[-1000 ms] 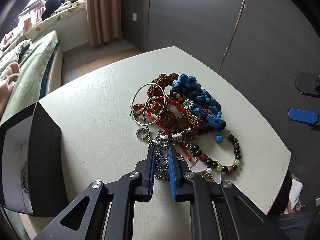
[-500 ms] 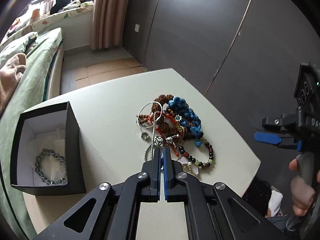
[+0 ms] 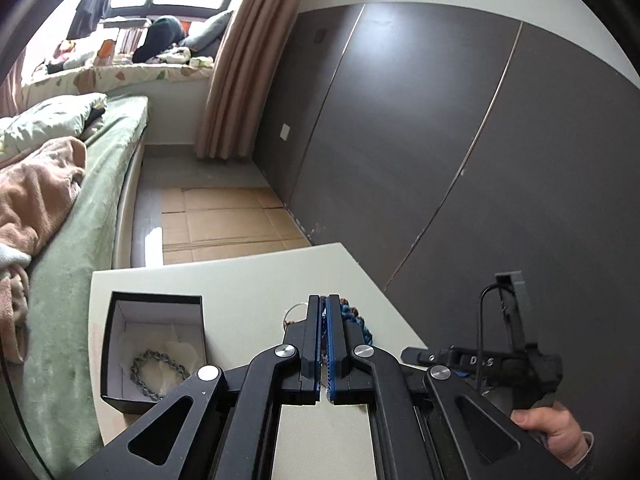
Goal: Organize jewelry
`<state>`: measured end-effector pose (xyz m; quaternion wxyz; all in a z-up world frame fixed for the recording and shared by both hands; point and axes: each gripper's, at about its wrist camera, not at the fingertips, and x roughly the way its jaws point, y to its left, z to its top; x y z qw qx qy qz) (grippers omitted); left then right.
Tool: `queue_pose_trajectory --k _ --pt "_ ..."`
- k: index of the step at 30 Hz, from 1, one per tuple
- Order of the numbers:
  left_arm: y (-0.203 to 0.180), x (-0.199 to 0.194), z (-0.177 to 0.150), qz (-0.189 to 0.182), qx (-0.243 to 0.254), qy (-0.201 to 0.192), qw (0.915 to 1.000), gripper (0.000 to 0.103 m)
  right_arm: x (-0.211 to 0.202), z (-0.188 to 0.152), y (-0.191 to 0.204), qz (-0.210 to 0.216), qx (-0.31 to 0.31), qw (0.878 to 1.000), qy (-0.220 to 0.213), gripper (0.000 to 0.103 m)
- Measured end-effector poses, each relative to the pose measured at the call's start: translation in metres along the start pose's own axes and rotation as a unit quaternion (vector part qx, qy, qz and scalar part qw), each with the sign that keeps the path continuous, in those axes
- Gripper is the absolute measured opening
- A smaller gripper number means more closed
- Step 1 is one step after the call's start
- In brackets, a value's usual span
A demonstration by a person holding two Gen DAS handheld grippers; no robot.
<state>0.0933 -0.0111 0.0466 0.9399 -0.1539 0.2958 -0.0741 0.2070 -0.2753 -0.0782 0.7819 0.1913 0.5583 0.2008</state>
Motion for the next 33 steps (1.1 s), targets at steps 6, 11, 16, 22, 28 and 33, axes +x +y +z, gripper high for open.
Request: queue_pose_trajectory --k 6,11,16,22,28,33 --pt "-0.010 -0.028 0.023 0.010 0.015 -0.027 0.9995 0.001 0.015 0.002 0.003 0.000 -0.008 1.000 0.018 0.081" --pt "-0.024 -0.050 0.042 0.017 0.036 -0.048 0.9981 0.000 0.028 0.005 0.005 0.023 -0.002 0.999 0.033 0.062" --pt "-0.036 -0.071 0.064 0.025 0.057 -0.074 0.9953 0.000 0.033 0.012 0.008 0.032 0.007 0.999 0.026 0.062" --pt "-0.042 -0.072 0.077 0.038 0.076 -0.061 0.9945 0.000 0.052 0.018 0.016 0.026 0.008 0.999 0.042 0.056" --pt "-0.022 -0.019 0.042 0.046 0.049 0.036 0.9971 0.000 0.051 0.019 0.017 0.047 0.006 0.998 0.044 0.011" --pt "-0.006 0.031 0.003 0.058 0.025 0.113 0.9915 0.019 0.037 0.021 0.016 0.063 0.003 0.998 0.021 0.011"
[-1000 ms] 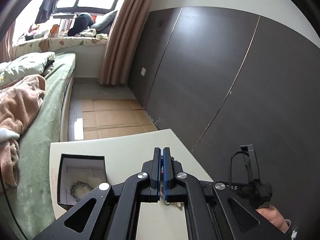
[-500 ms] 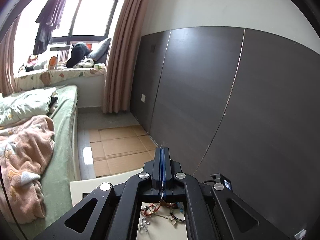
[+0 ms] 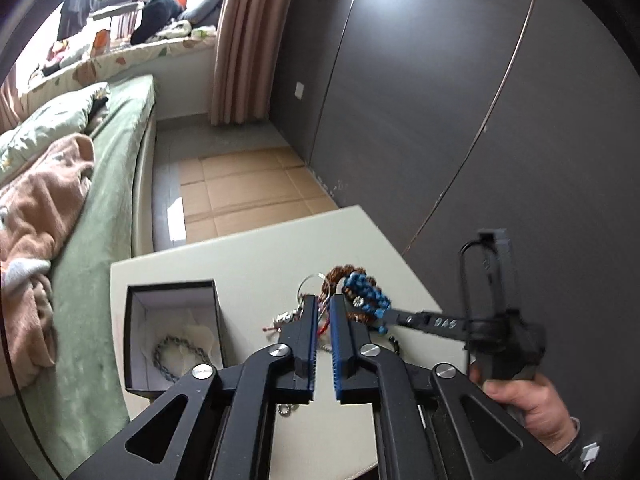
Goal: Organize jewelry
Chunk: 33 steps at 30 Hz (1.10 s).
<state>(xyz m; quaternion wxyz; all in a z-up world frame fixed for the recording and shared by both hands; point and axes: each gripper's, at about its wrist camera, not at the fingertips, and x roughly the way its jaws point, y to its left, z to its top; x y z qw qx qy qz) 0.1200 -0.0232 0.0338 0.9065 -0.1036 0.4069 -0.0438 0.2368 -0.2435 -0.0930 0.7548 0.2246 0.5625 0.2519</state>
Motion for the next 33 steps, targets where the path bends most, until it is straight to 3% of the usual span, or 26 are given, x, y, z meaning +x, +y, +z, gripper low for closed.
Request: queue_pose_trajectory --k 1,2,3,14,23,25,28,30,32,33 --pt "0.001 0.010 -0.006 0.000 -0.002 0.014 0.9999 0.030 -0.003 0.000 -0.001 0.005 0.000 1.000 -0.003 0.011" --pt "0.002 0.018 -0.011 0.002 -0.004 0.025 0.9997 0.054 -0.006 0.001 -0.001 0.009 0.001 1.000 -0.006 0.011" --pt "0.003 0.023 -0.017 0.006 -0.004 0.031 0.9995 0.069 -0.008 0.002 -0.002 0.013 0.003 1.000 -0.008 0.011" --pt "-0.001 0.056 -0.070 0.032 0.011 0.084 0.9959 0.070 -0.036 0.004 -0.007 0.049 0.015 0.998 -0.035 0.010" --pt "0.006 0.088 -0.090 0.068 0.020 0.103 0.9922 0.070 -0.038 -0.001 -0.007 0.037 0.007 0.999 -0.029 0.010" --pt "0.007 0.097 -0.092 0.071 0.021 0.113 0.9908 0.065 -0.038 -0.002 -0.009 0.036 0.008 0.999 -0.028 0.010" --pt "0.009 0.099 -0.095 0.084 0.021 0.104 0.9908 0.044 -0.038 -0.003 -0.011 0.033 0.010 0.999 -0.026 0.010" --pt "0.015 0.098 -0.093 0.098 0.013 0.100 0.9901 0.017 -0.039 -0.004 -0.013 0.032 0.011 0.999 -0.025 0.010" --pt "0.023 0.098 -0.090 0.097 0.003 0.105 0.9897 0.001 -0.038 -0.004 -0.013 0.031 0.010 0.999 -0.025 0.010" --pt "0.026 0.098 -0.089 0.088 -0.001 0.108 0.9903 0.001 -0.038 -0.005 -0.013 0.031 0.010 0.999 -0.026 0.010"
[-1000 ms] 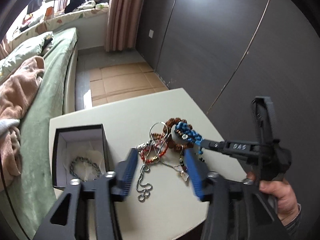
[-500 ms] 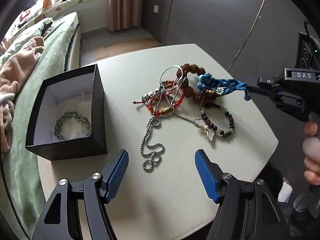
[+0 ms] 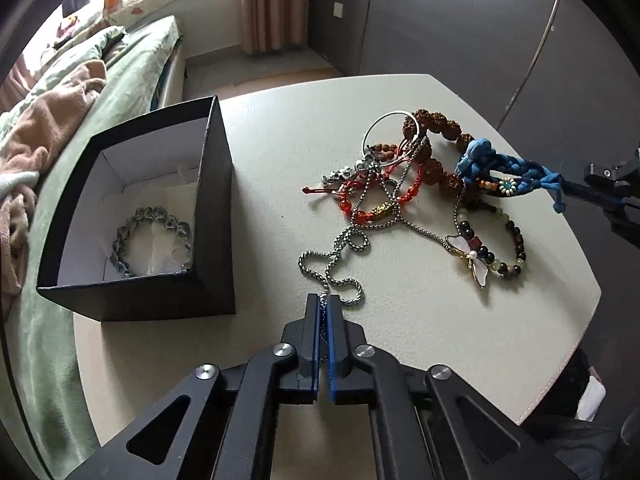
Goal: Organize jewelry
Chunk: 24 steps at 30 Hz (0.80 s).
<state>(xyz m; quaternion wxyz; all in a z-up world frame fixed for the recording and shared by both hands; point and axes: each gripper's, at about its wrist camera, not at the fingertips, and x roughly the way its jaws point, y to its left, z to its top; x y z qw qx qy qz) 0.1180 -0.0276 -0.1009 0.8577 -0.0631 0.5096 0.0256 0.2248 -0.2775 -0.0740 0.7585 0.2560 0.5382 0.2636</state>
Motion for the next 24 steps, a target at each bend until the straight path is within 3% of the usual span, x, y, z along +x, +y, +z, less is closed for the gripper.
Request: queue_pose_trajectory --k 7,13,24 --pt "0.005 -0.022 0.005 -0.026 -0.010 -0.019 0.9994 0.001 0.000 -0.001 0.000 0.000 -0.003 1.000 0.002 0.010" --pt "-0.002 -0.078 0.027 -0.038 0.003 -0.080 0.9961 0.001 -0.001 -0.002 0.002 -0.002 -0.001 1.000 0.001 0.010" --pt "-0.016 -0.186 0.082 -0.024 0.044 -0.200 0.9786 0.001 -0.001 -0.001 0.006 0.006 -0.001 1.000 -0.005 0.010"
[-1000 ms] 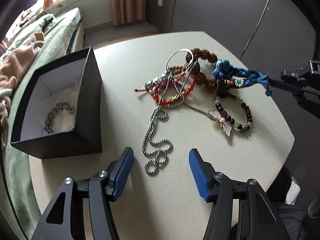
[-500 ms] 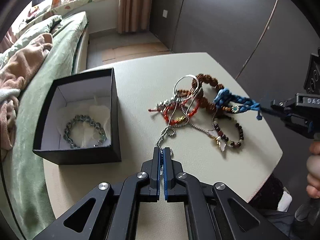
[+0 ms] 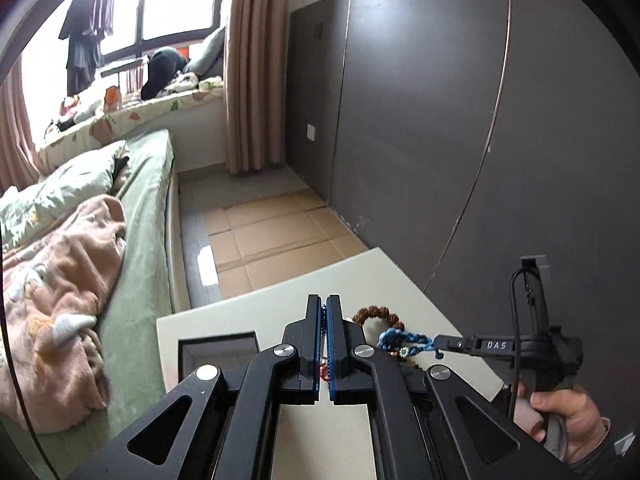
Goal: Organize jewelry
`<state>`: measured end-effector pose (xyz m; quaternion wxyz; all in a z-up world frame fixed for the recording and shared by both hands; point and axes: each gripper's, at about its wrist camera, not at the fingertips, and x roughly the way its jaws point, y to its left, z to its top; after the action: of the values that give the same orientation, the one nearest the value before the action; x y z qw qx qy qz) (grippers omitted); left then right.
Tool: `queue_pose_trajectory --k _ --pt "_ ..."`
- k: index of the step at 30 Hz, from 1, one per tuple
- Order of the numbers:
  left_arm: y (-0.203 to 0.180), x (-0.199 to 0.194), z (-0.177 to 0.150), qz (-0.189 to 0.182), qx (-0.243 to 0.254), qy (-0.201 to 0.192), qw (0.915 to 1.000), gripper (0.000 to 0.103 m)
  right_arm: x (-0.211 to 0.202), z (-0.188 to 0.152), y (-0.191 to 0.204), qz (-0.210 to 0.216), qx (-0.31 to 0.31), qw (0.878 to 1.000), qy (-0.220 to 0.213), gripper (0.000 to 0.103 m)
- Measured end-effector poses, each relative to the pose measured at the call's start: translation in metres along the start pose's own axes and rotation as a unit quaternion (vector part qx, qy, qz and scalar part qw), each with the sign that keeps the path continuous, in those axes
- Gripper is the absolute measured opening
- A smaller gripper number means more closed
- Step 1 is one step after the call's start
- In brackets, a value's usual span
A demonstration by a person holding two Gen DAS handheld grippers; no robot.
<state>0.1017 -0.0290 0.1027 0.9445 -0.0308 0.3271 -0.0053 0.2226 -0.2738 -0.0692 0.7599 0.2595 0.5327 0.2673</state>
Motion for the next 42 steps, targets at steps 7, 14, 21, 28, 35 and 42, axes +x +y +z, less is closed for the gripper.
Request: queue_pose_trajectory --k 7,14,21,28,35,42 --pt "-0.008 -0.031 0.030 0.004 0.022 -0.044 0.9988 0.001 -0.004 0.002 0.006 0.020 -0.003 1.000 -0.016 0.010" --pt "-0.005 -0.066 0.061 0.014 0.030 -0.091 0.9953 0.001 -0.008 0.006 0.013 0.042 -0.010 0.999 -0.033 0.010" --pt "0.000 -0.092 0.089 0.033 0.046 -0.125 0.9906 0.001 -0.010 0.008 0.021 0.060 -0.022 0.997 -0.048 0.011" --pt "0.020 -0.111 0.103 0.059 0.050 -0.145 0.9865 0.001 -0.011 0.008 0.038 0.084 -0.046 0.994 -0.059 0.011" --pt "0.045 -0.121 0.111 0.081 0.039 -0.153 0.9840 0.001 -0.001 0.004 0.068 0.118 -0.077 0.988 -0.064 0.011" --pt "0.058 -0.129 0.117 0.086 0.037 -0.162 0.9824 0.001 0.016 0.000 0.098 0.143 -0.109 0.982 -0.060 0.010"
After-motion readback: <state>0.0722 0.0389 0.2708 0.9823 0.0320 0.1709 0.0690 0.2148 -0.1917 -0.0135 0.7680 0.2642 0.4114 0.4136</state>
